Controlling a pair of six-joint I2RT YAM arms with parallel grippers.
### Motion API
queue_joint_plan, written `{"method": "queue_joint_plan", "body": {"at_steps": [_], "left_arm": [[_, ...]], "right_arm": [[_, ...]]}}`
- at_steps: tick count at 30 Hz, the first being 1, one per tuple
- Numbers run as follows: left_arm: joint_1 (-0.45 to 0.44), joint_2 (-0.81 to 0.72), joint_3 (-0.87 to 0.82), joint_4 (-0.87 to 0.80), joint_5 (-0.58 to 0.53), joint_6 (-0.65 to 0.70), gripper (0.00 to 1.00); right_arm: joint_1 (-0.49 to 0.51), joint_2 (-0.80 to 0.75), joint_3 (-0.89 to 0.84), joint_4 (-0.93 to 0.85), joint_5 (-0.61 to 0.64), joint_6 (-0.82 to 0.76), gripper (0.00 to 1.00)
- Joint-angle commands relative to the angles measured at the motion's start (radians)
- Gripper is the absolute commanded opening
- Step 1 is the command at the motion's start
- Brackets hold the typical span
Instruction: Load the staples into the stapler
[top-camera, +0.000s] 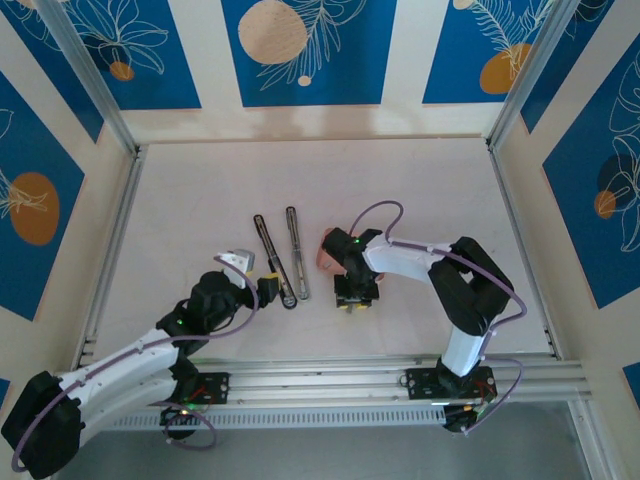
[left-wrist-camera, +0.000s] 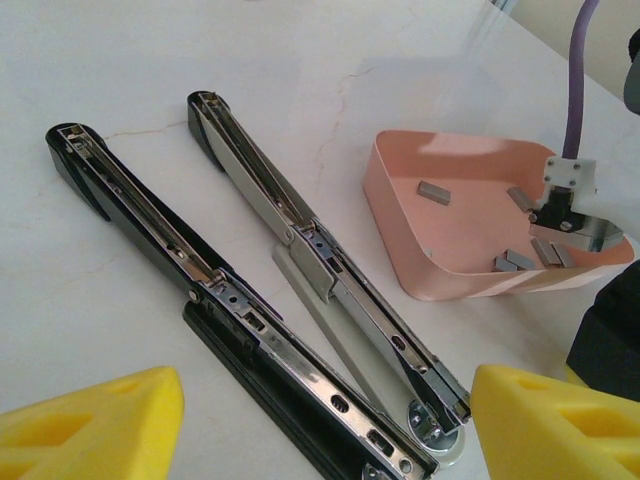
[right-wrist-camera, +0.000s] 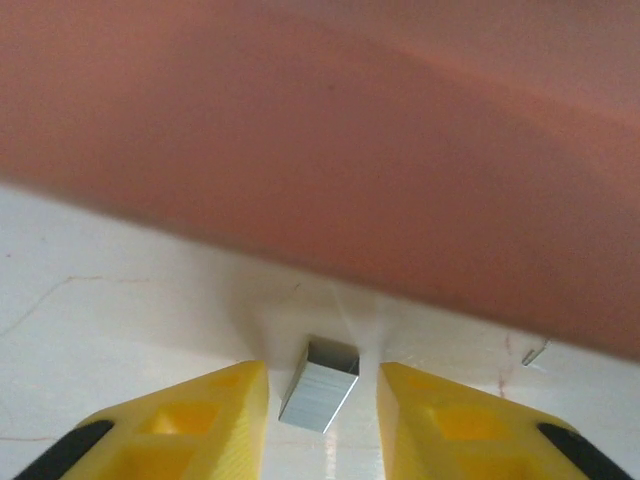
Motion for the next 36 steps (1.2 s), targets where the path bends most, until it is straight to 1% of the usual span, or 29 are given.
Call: {"method": "queue_joint_plan", "body": {"at_steps": [1, 7, 16, 20, 24, 36], "left_arm": [[0.012, -0.004, -0.011, 0.014, -0.013, -0.007, 0.76], [0.014, -0.006, -0.009, 0.014, -0.012, -0.005, 0.76], [0.014, -0.006, -0.008, 0.014, -0.01, -0.003, 0.76], [0.014, -0.005, -0.008, 0.014, -0.01, -0.008, 0.76], [0.014, -0.004, -0.008, 0.012, -0.015, -0.019, 0.76], [0.014, -0.001, -0.027, 0.033, -0.032, -0.071, 0.76]], "right_arm": [[0.013, 0.015, 0.033, -0.023, 0.019, 0.014, 0.3], [0.014, 0.029, 0.042, -0.026, 0.043, 0.008, 0.24], [0.017, 0.06, 0.046, -0.026, 0.039, 0.002, 0.25], [0.019, 0.059, 0.042, -0.026, 0.042, 0.006, 0.18], [0.031, 0.032, 0.033, -0.02, 0.056, 0.016, 0.16], [0.067, -0.075, 0.011, -0.005, 0.13, 0.037, 0.14]]}}
